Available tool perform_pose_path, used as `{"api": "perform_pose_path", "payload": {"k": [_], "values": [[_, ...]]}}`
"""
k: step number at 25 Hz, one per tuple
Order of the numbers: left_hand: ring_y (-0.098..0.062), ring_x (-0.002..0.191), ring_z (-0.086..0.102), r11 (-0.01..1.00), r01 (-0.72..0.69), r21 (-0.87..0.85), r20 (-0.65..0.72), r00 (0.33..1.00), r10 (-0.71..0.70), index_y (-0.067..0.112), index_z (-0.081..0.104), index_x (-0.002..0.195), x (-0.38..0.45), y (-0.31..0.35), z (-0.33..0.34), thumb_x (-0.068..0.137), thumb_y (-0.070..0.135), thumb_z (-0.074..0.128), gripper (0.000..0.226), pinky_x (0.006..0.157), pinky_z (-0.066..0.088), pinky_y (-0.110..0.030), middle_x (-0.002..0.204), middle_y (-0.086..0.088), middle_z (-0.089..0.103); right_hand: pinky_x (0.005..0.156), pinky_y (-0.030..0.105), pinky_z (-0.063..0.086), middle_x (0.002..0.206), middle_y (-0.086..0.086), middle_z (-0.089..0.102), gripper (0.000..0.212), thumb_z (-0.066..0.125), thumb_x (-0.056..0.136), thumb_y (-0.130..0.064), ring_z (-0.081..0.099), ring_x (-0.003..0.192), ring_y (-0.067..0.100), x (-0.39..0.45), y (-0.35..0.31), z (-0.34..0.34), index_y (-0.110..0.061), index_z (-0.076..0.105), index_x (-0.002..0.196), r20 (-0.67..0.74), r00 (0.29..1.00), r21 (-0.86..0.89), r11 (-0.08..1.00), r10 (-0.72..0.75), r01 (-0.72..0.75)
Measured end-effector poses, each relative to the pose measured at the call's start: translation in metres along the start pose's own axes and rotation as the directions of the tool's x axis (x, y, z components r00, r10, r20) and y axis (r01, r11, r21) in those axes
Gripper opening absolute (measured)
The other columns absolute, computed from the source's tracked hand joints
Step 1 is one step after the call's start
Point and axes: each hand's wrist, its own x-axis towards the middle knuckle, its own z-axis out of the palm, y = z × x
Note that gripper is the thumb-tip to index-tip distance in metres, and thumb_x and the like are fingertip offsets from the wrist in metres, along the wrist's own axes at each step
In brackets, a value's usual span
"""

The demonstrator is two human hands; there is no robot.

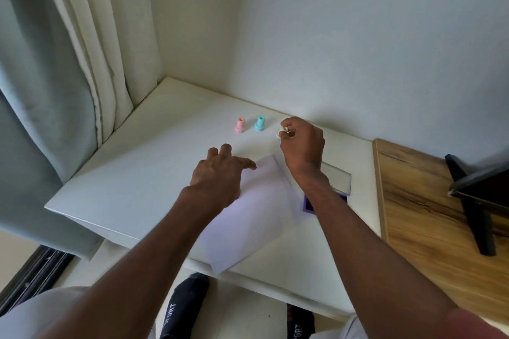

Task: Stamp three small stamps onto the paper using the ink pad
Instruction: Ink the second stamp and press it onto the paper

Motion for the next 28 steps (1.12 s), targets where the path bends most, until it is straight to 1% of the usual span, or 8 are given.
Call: {"api": "perform_pose_path", "payload": {"k": [4,13,18,21,23,25,26,28], "values": [[-0.026,0.110,0.048,1.000,-0.020,0.010,0.033,0.999,0.020,0.049,0.046,0.144,0.003,-0.009,-0.003,0.086,0.015,0.071,0.072,0.078,0.041,-0.033,0.120,-0.003,0.044,0.076,0.020,0.042,0.100,0.008,0.078,0.027,0.076,0.082,0.002,0.073,0.090,0.027,0.004,0.009,0.012,-0.013,0.076,0.104,-0.017,0.997,-0.051,0.996,-0.072,0.071],[-0.025,0.105,0.045,1.000,-0.024,-0.013,0.088,0.996,0.025,0.039,0.030,0.152,0.008,-0.012,-0.006,0.081,0.018,0.076,0.088,0.080,0.048,-0.037,0.124,-0.005,0.044,0.087,0.041,0.053,0.122,0.004,0.068,0.042,0.075,0.089,-0.015,0.059,0.114,0.027,0.013,-0.007,0.006,-0.021,0.065,0.129,0.002,0.988,-0.105,0.982,-0.157,0.156],[-0.031,0.116,0.049,0.999,-0.020,-0.038,0.074,0.997,0.022,0.017,0.024,0.151,0.008,-0.014,-0.007,0.076,0.025,0.083,0.095,0.091,0.051,-0.046,0.129,-0.009,0.047,0.105,0.041,0.037,0.121,0.001,0.070,0.034,0.072,0.091,-0.034,0.062,0.118,0.023,0.045,-0.024,0.020,-0.022,0.072,0.123,0.322,0.921,-0.312,0.894,-0.220,0.322],[-0.032,0.120,0.050,1.000,-0.024,-0.016,0.067,0.997,0.025,0.015,0.028,0.150,0.007,-0.015,-0.008,0.080,0.033,0.080,0.089,0.093,0.050,-0.046,0.133,-0.008,0.048,0.112,0.040,0.030,0.118,-0.001,0.069,0.018,0.070,0.091,-0.027,0.062,0.117,0.021,0.055,-0.038,0.023,-0.022,0.077,0.106,0.383,0.899,-0.386,0.848,-0.212,0.364],[-0.032,0.123,0.051,1.000,-0.018,-0.009,0.037,0.999,0.019,0.015,0.034,0.148,0.007,-0.014,-0.010,0.086,0.040,0.075,0.079,0.095,0.048,-0.045,0.136,-0.008,0.050,0.109,0.041,0.037,0.115,-0.001,0.071,0.013,0.071,0.090,-0.025,0.065,0.110,0.021,0.051,-0.045,0.015,-0.022,0.078,0.101,0.295,0.937,-0.298,0.913,-0.189,0.278],[-0.031,0.117,0.056,0.991,-0.002,-0.131,-0.066,0.998,-0.007,0.015,0.046,0.141,0.010,-0.012,-0.014,0.092,0.044,0.067,0.060,0.093,0.049,-0.043,0.129,-0.009,0.057,0.094,0.039,0.051,0.105,0.000,0.076,0.013,0.074,0.088,-0.024,0.070,0.097,0.020,0.039,-0.050,-0.008,-0.019,0.079,0.098,0.142,0.989,0.019,0.999,-0.041,0.039],[-0.029,0.110,0.060,0.966,-0.002,-0.257,-0.124,0.992,-0.031,0.015,0.053,0.136,0.011,-0.009,-0.018,0.094,0.045,0.065,0.053,0.088,0.050,-0.040,0.122,-0.007,0.062,0.086,0.037,0.056,0.099,0.000,0.078,0.012,0.074,0.088,-0.022,0.071,0.090,0.018,0.029,-0.050,-0.025,-0.017,0.080,0.098,0.134,0.987,0.249,0.961,0.086,-0.117],[-0.019,0.093,0.064,0.843,-0.047,-0.536,-0.186,0.980,-0.063,0.021,0.063,0.125,0.011,0.001,-0.025,0.091,0.050,0.068,0.045,0.076,0.049,-0.032,0.104,0.001,0.069,0.069,0.029,0.059,0.092,0.002,0.080,0.011,0.074,0.091,-0.019,0.073,0.078,0.012,-0.003,-0.045,-0.061,-0.015,0.079,0.101,0.346,0.876,0.589,0.649,0.337,-0.482]]}}
